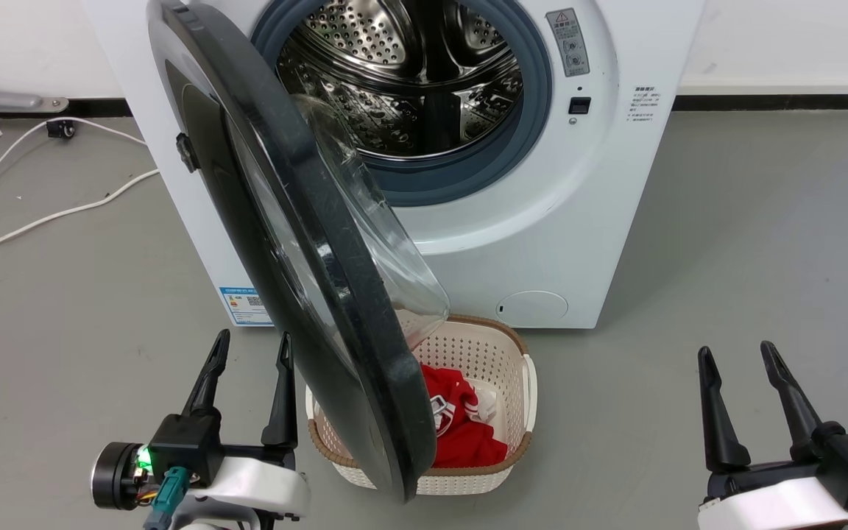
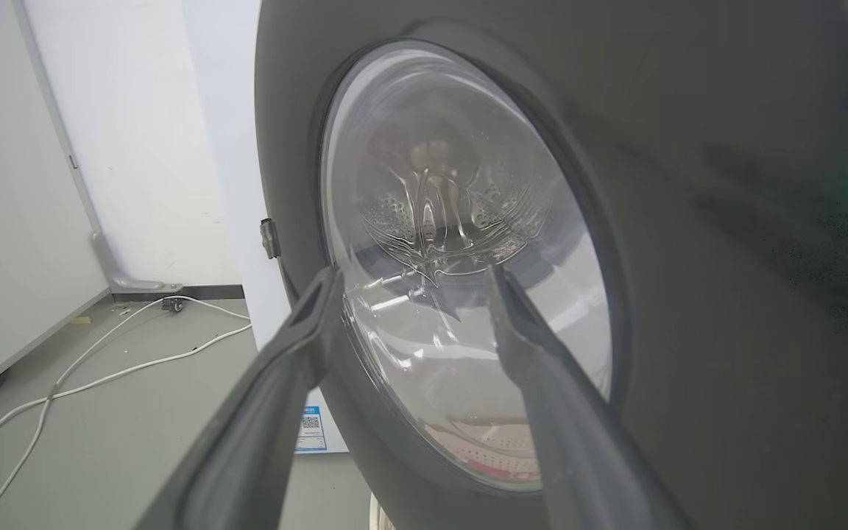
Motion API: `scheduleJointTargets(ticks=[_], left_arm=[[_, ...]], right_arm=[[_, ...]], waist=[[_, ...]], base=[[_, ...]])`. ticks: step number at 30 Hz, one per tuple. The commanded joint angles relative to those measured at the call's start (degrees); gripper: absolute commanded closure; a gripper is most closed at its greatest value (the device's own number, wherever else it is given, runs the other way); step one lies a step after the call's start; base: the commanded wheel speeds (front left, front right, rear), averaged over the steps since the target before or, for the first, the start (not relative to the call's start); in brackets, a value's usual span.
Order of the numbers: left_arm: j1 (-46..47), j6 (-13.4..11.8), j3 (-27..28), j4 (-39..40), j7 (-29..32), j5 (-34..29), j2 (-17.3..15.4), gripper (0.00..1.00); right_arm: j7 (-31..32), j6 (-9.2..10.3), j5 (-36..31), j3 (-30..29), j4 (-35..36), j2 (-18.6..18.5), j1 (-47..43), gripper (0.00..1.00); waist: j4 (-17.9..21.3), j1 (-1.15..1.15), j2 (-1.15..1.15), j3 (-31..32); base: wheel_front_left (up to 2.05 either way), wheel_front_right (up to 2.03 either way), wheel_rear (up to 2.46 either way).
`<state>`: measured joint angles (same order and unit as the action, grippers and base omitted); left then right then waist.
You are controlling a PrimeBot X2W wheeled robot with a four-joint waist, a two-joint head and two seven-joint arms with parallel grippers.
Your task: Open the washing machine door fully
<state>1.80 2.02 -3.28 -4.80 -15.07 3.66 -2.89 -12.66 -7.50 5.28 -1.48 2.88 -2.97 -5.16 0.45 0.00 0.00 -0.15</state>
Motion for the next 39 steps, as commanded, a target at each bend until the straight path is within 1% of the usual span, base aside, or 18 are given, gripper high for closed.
scheduleJointTargets(ticks=[1,4,5,6,7,13,17,24,28,32,35,39], left_arm=[[0.33,0.14,-0.06,-0.07,-0.14,-0.36,0.03,0.0],[0.44,0.12,-0.05,0.03,-0.14,-0.23,0.03,0.0],[0.5,0.1,-0.01,0.1,-0.14,-0.22,0.03,0.26],[0.54,0.1,-0.01,0.17,-0.14,-0.23,0.03,0.57],[0.59,0.13,-0.04,0.22,-0.14,-0.29,0.03,1.0],[1.05,0.27,0.39,2.17,-0.14,-0.82,0.02,1.0],[2.06,0.11,1.1,6.08,-0.14,-1.31,-0.2,1.0],[4.68,-0.06,2.65,17.31,-0.14,-1.92,-0.6,1.0],[6.13,-0.18,2.48,24.77,-0.13,-3.15,-0.8,1.0],[7.31,0.34,0.69,32.07,-0.13,-4.41,-0.98,1.0],[7.92,1.15,-1.9,36.26,-0.14,-4.36,-1.01,1.0],[6.27,2.71,-7.11,37.79,-0.13,-3.99,-1.06,1.0]], right_arm=[[-0.42,0.02,0.34,-0.1,-0.31,0.18,0.74,0.0],[-0.52,0.02,0.64,-0.19,-0.78,0.18,0.99,0.0],[-0.52,0.02,0.78,-0.2,-0.94,0.18,1.07,0.0],[-0.54,0.02,0.87,-0.22,-1.09,0.18,1.18,0.0],[-0.6,0.02,0.85,-0.28,-1.22,0.18,1.28,0.0],[-0.83,0.02,1.32,-0.39,-1.93,0.18,1.67,0.0],[-0.89,0.02,1.82,-0.37,-2.26,0.18,1.55,0.0],[-0.97,0.02,2.37,-0.18,-2.82,0.17,2.08,0.0],[-1.0,0.02,2.77,-0.07,-3.25,0.17,2.4,0.0],[-1.08,0.02,2.84,0.07,-3.49,0.18,2.74,0.0],[-1.18,0.02,3.1,0.14,-3.74,0.17,2.84,0.0],[-1.27,0.02,3.31,0.16,-4.01,0.17,2.93,0.0]], waist=[[-0.03,0.0,0.0,0.02],[-0.04,0.0,0.0,0.0],[-0.02,0.0,0.0,0.01],[-0.02,0.0,0.0,0.0],[-0.02,0.0,0.0,-0.02],[0.04,0.0,0.0,-0.15],[0.01,0.0,0.0,-0.24],[-0.04,0.0,0.0,-0.47],[0.23,0.0,0.0,-0.64],[0.65,0.0,0.0,-0.81],[0.95,0.0,0.0,-0.8],[1.16,0.0,0.0,-0.79]], base=[[0.0,0.0,0.0],[0.0,0.0,0.0],[0.0,0.0,0.0],[0.0,0.0,0.0],[0.0,0.0,0.0],[0.0,0.0,0.0],[0.0,0.0,0.0],[0.0,0.0,0.0],[0.0,0.0,0.0],[0.0,0.0,0.0],[0.0,0.0,0.0],[0.0,0.0,0.0]])
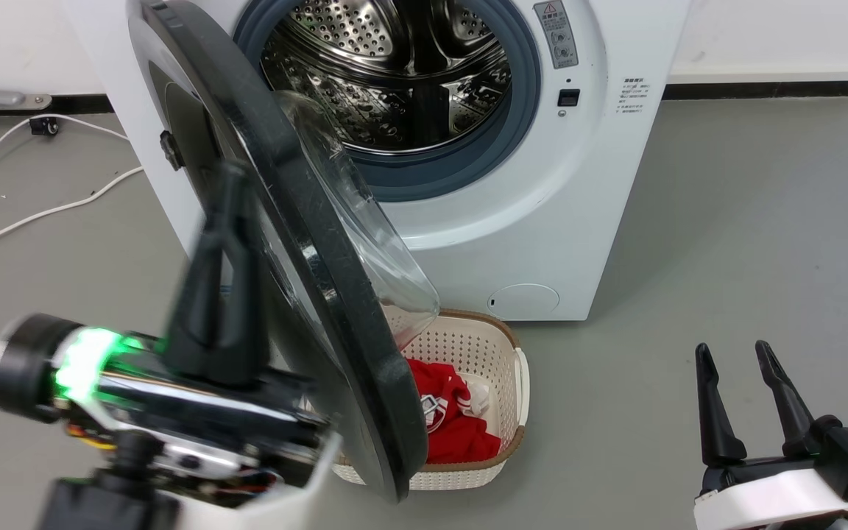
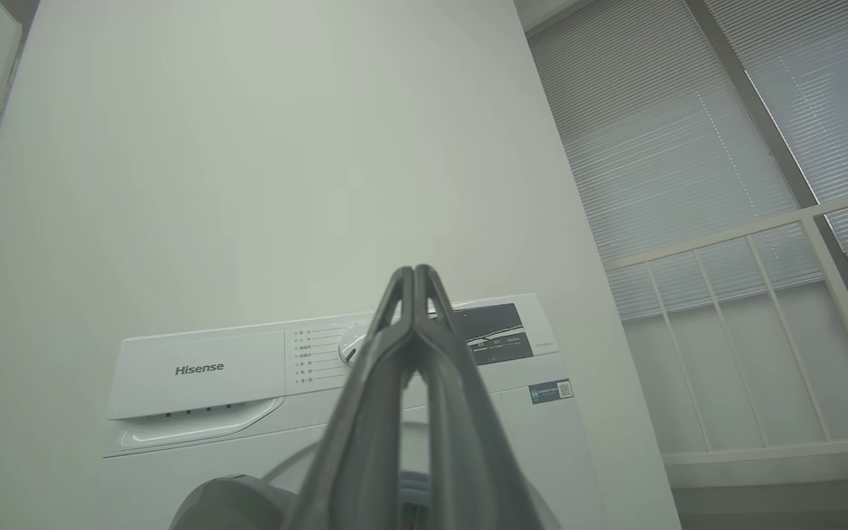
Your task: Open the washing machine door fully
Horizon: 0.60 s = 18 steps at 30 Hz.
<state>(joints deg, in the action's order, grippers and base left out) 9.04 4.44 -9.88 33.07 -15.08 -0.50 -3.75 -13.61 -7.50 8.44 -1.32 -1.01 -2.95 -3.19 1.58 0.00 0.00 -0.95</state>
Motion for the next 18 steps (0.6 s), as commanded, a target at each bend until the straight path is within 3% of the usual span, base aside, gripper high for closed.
scheduleJointTargets(ticks=[1,9,18], left_arm=[[-1.65,0.73,-2.12,-0.6,-0.12,0.38,-0.21,1.0],[-9.73,2.52,-14.31,-12.55,-0.13,3.11,-2.51,1.0],[-13.26,2.87,-18.8,-27.01,-0.14,4.61,-2.87,1.0]], right_arm=[[-0.33,0.02,0.18,0.02,-0.17,0.15,1.0,0.0],[-0.4,0.02,0.53,0.18,-0.54,0.15,0.91,0.0],[-0.13,0.02,1.22,0.42,-1.04,0.14,1.14,0.0]], waist=[[0.04,0.0,0.0,0.03],[-0.02,0.0,0.0,-0.3],[-0.47,0.0,0.0,-1.0]], base=[[0.0,0.0,0.0],[0.0,0.0,0.0],[0.0,0.0,0.0]])
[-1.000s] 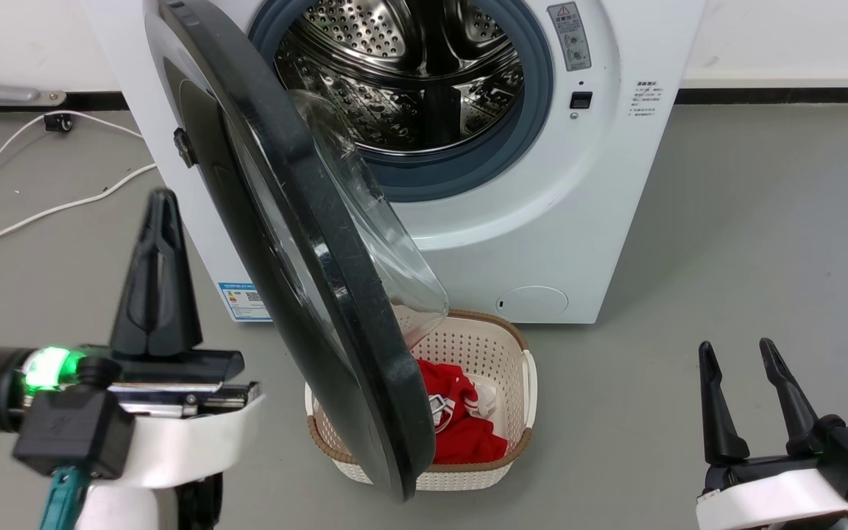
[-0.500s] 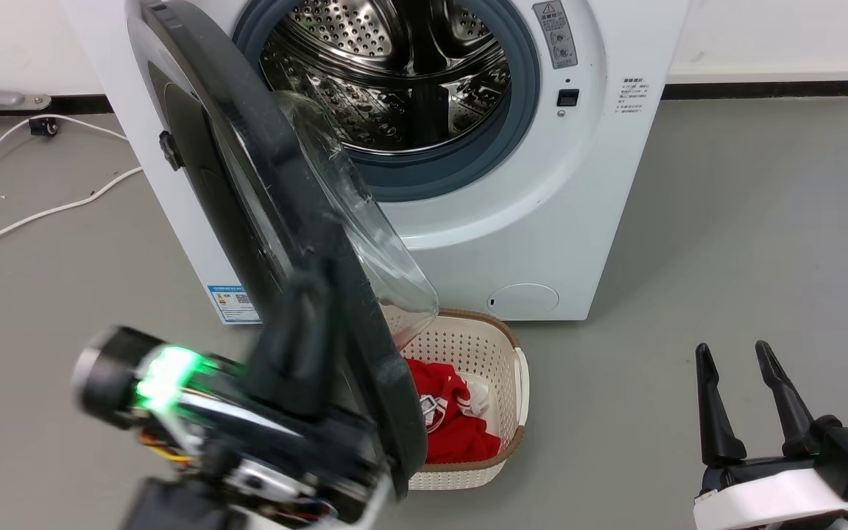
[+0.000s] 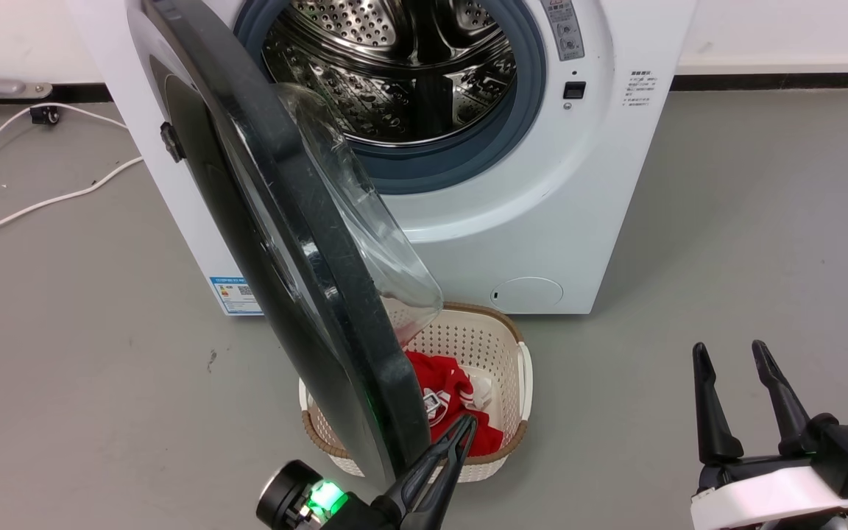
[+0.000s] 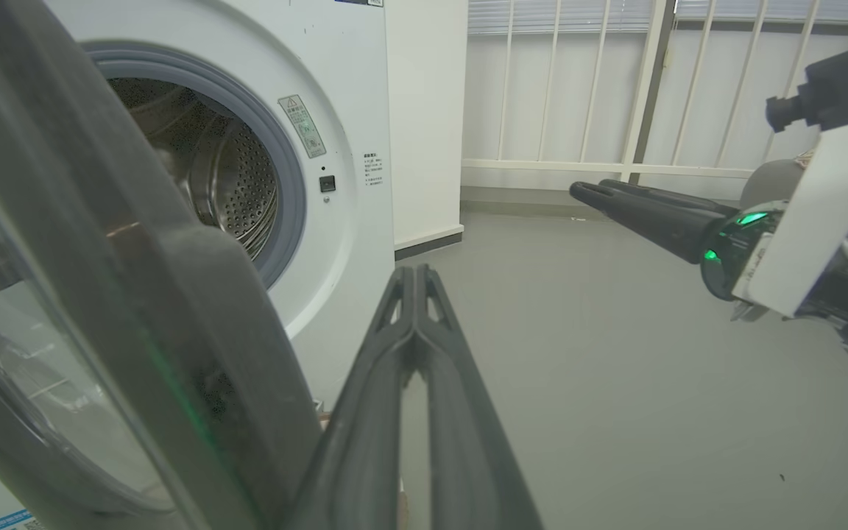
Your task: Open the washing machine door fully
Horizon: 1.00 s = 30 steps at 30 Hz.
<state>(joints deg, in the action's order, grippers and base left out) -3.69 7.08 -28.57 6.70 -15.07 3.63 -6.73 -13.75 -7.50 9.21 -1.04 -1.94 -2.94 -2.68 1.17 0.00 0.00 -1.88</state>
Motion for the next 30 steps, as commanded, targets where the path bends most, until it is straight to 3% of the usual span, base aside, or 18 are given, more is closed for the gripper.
scheduleJointTargets(ticks=[1,8,17,30], left_arm=[[-0.54,0.23,-0.11,-0.63,-0.15,0.48,0.11,1.0],[3.15,0.21,-0.52,-7.18,-0.14,0.52,1.39,1.0],[8.04,-2.84,0.4,-11.26,-0.14,0.03,3.09,1.0],[3.63,-8.25,5.04,-8.19,-0.12,0.37,2.22,1.0]], right_arm=[[0.01,0.02,0.45,0.13,-0.1,0.13,0.63,0.0],[0.57,0.02,0.6,0.62,-0.26,0.13,0.96,0.0],[0.69,0.02,1.37,1.32,-0.78,0.13,0.88,0.0],[0.79,0.02,2.07,1.11,-1.55,0.12,0.43,0.0]], waist=[[-0.05,0.0,0.0,-0.07],[-0.07,0.0,0.0,-0.41],[0.43,0.0,0.0,-0.56],[-0.22,0.0,0.0,-0.49]], base=[[0.0,0.0,0.0],[0.0,0.0,0.0],[0.0,0.0,0.0],[0.0,0.0,0.0]])
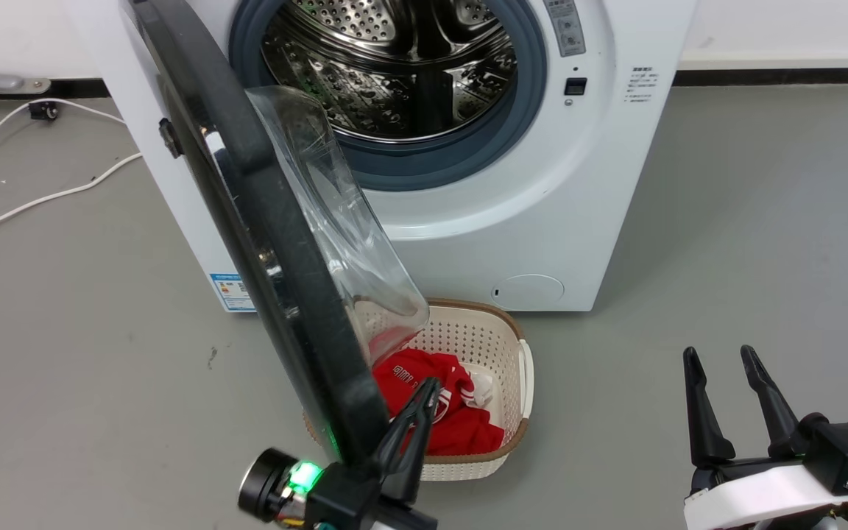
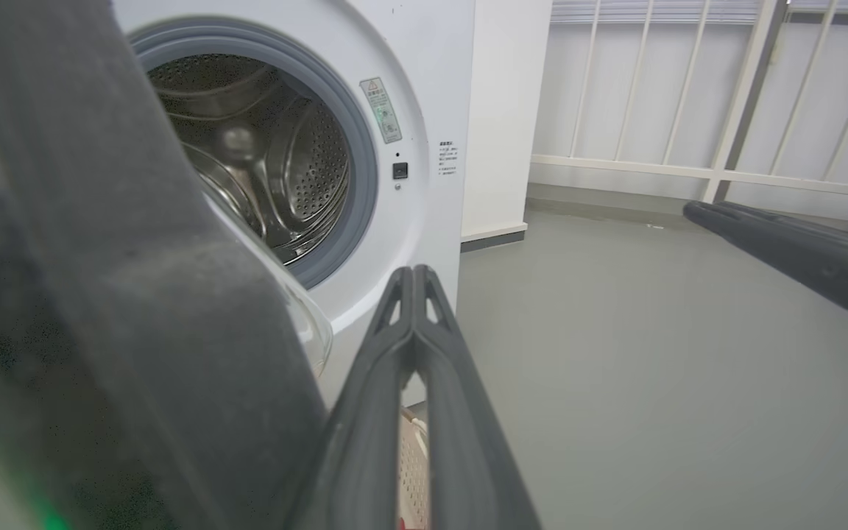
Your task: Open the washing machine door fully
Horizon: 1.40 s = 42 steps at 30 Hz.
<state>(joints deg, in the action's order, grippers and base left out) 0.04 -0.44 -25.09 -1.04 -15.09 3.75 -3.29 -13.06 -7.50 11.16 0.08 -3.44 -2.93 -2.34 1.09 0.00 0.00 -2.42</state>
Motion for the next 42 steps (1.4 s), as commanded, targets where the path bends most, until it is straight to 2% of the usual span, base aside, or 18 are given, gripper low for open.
scheduleJointTargets(ticks=[1,6,11,18,23,28,38,42], left_arm=[[-1.22,-1.01,1.87,0.12,-0.06,0.4,-1.29,1.0],[-5.81,-2.98,3.82,3.74,-0.06,1.1,-1.13,1.0],[-9.17,-4.51,5.25,6.66,-0.11,1.04,-1.03,1.0],[-12.07,-6.34,8.23,8.35,-0.12,1.11,-1.39,1.0],[-12.84,-7.12,11.62,8.3,-0.11,1.65,-2.34,1.0],[-11.59,-8.05,16.17,7.85,-0.11,2.4,-2.79,1.0],[-6.16,-9.0,28.49,4.53,-0.11,4.16,-4.66,1.0],[-3.14,-7.79,33.66,1.66,-0.11,5.12,-6.62,1.0]], right_arm=[[0.16,0.02,0.17,-0.12,-0.07,0.12,-0.04,0.0],[0.4,0.02,0.14,-0.28,0.28,0.12,-0.39,0.0],[0.75,0.02,0.03,-0.95,0.75,0.13,-0.97,0.0],[1.48,0.02,-0.44,-0.79,1.33,0.1,-1.17,0.0],[2.01,0.02,-0.47,-0.4,1.7,0.09,-0.79,0.0],[2.61,0.02,-0.74,-0.05,2.16,0.1,-0.06,0.0],[4.05,0.02,-1.13,0.26,2.89,0.09,0.98,0.0],[4.39,0.02,-1.29,0.0,3.35,0.09,1.42,0.0]], waist=[[-0.47,0.0,0.0,0.16],[-2.78,0.0,0.0,0.27],[-6.95,0.0,0.0,0.16],[-13.03,0.0,0.0,0.09],[-15.46,0.0,0.0,-0.25],[-15.94,0.0,0.0,-1.12],[-13.73,0.0,0.0,-3.01],[-12.75,0.0,0.0,-4.29]], base=[[0.0,0.0,0.0],[0.0,0.0,0.0],[0.0,0.0,0.0],[0.0,0.0,0.0],[0.0,0.0,0.0],[0.0,0.0,0.0],[0.0,0.0,0.0],[0.0,0.0,0.0]])
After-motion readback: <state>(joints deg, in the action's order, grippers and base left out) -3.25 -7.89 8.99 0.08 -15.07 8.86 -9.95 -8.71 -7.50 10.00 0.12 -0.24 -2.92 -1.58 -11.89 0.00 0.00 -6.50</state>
